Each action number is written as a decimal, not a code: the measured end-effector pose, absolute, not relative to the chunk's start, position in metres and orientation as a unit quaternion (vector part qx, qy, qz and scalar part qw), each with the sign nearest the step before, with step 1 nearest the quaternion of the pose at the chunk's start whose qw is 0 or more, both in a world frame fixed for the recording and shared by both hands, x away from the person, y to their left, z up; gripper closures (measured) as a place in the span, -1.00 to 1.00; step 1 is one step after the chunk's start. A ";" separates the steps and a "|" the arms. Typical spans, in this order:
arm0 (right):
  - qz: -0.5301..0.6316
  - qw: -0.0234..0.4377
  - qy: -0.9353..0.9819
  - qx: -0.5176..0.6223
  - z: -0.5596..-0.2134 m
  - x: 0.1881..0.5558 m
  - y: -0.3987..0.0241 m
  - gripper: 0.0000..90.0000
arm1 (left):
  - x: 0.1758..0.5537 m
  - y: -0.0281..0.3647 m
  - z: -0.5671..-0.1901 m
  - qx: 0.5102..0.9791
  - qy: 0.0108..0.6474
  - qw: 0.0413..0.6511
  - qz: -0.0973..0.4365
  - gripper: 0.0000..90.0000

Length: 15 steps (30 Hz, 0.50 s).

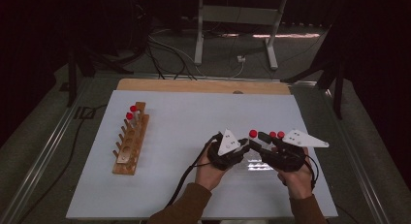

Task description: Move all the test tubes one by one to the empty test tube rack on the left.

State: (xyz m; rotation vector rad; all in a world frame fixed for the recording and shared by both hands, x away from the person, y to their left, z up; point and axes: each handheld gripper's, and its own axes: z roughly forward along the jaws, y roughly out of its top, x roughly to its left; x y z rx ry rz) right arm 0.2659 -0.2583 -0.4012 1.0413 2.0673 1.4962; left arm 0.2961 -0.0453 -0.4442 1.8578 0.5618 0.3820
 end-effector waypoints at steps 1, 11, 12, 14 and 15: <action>0.535 0.192 0.733 0.373 -0.401 0.266 -0.259 -0.06 | 0.297 -0.043 -0.444 0.783 0.240 0.550 0.162 0.69; 0.538 0.218 0.713 0.393 -0.398 0.267 -0.271 -0.65 | 0.304 -0.024 -0.436 0.768 0.268 0.558 0.164 0.69; 0.539 0.220 0.711 0.395 -0.399 0.268 -0.272 -0.68 | 0.305 -0.022 -0.435 0.766 0.271 0.560 0.164 0.69; 0.539 0.221 0.709 0.397 -0.399 0.268 -0.275 -0.71 | 0.306 -0.018 -0.433 0.763 0.275 0.561 0.166 0.69; 0.538 0.222 0.708 0.400 -0.399 0.269 -0.276 -0.75 | 0.306 -0.016 -0.433 0.761 0.277 0.562 0.166 0.69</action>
